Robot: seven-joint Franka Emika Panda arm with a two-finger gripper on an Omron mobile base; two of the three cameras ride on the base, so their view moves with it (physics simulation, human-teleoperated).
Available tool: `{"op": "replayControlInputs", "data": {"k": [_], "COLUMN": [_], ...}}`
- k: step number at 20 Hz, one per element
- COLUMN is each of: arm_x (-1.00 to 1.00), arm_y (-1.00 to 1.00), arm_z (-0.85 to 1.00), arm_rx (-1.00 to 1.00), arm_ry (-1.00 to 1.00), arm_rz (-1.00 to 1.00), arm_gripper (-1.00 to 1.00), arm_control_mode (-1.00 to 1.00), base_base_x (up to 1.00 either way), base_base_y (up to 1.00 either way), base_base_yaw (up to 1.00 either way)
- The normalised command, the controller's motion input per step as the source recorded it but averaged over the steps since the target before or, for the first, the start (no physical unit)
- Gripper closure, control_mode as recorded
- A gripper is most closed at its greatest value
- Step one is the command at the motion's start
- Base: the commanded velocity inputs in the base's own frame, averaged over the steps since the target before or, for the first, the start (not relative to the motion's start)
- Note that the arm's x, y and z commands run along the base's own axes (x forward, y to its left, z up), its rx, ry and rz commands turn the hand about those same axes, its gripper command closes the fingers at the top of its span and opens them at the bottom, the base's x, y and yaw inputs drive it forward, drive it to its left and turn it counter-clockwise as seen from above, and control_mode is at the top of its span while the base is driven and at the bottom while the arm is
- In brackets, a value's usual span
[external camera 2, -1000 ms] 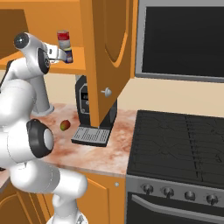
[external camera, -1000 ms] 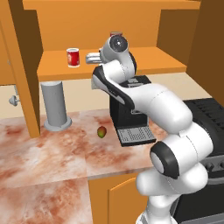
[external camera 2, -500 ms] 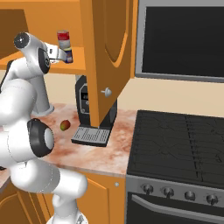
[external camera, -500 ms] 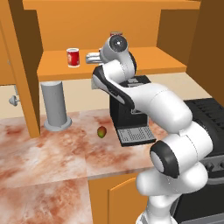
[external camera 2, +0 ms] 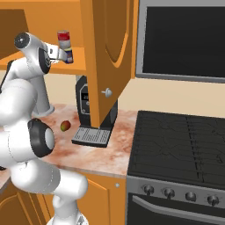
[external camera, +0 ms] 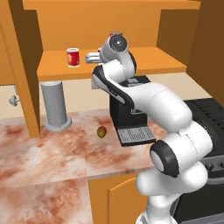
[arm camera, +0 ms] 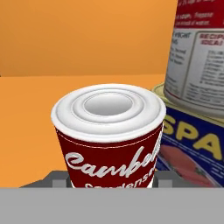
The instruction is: Stack two cans on top of the other two cans in the cabinet.
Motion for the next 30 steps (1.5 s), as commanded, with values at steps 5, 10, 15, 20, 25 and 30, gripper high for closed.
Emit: {"op": "replayControlInputs", "data": {"k": [5,10,15,20,25,30], "arm_x": [-0.02,-0.42,-0.44,-0.32,-0.22,-0.13], "arm_y": [0.0,0.12,0.11,0.01,0.04,0.1], "arm_z": [-0.03,0.0,0.02,0.31,0.41,0.39], "arm_rx": [0.0,0.02,0.04,0.02,0.0,0.02], "arm_ry": [0.0,-0.06,-0.09,-0.03,0.02,0.09], "arm_rz": [0.0,0.0,0.0,0.03,0.05,0.09], "arm_gripper": [1.0,1.0,1.0,1.0,1.0,1.0], "arm_control_mode": [-1.0,-1.0,-1.0,-1.0,-1.0,-1.0], "base_base_x": [0.0,0.0,0.0,0.0,0.0,0.0], "base_base_y": [0.0,0.0,0.0,0.0,0.0,0.0], "base_base_yaw": [0.0,0.0,0.0,0.0,0.0,0.0]}}
